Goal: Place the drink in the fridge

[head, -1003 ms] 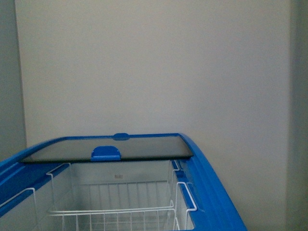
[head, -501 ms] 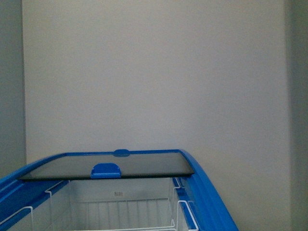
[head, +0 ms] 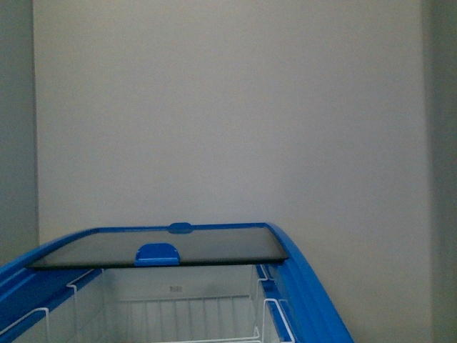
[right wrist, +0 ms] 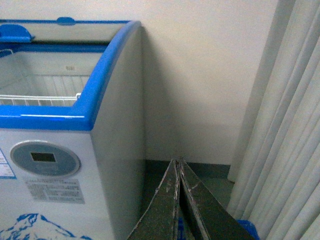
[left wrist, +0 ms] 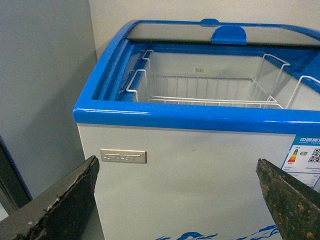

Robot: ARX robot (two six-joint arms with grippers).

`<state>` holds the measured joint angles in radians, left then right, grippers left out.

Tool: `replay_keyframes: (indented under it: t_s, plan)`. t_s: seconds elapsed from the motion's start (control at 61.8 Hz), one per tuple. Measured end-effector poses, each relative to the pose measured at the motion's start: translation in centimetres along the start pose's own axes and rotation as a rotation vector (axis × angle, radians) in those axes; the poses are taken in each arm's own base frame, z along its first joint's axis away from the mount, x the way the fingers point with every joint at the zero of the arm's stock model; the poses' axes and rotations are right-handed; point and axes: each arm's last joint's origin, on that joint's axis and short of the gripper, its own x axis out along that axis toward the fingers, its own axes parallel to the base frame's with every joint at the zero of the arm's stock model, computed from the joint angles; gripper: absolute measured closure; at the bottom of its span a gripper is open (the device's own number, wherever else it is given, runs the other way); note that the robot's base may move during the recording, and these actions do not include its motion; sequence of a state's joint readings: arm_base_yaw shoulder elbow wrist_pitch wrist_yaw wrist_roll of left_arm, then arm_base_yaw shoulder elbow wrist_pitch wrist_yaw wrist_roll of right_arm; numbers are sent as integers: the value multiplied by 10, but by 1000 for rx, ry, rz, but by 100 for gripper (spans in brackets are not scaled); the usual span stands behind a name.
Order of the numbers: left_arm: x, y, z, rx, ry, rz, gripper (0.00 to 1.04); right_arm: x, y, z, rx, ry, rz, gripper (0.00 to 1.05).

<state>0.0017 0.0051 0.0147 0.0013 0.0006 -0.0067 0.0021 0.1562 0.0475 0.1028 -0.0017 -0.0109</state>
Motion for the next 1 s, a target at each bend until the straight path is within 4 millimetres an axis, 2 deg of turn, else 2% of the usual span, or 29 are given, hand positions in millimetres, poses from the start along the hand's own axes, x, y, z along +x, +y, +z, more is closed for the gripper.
replay_keyframes:
  t_s: [0.178, 0.712, 0.776, 0.809, 0.873, 1.003]
  plan:
    - [0, 0, 0, 0, 0, 0, 8, -8, 0, -9, 0, -11, -1, 102]
    - [0, 0, 0, 0, 0, 0, 8, -9, 0, -8, 0, -18, -2, 102]
    - [0, 0, 0, 0, 0, 0, 8, -9, 0, -8, 0, -18, -2, 94]
    - [0, 0, 0, 0, 0, 0, 8, -9, 0, -8, 0, -18, -2, 85]
    - [0, 0, 0, 0, 0, 0, 8, -9, 0, -8, 0, -18, -2, 75]
    - [0, 0, 0, 0, 0, 0, 8, -9, 0, -8, 0, -18, -2, 57]
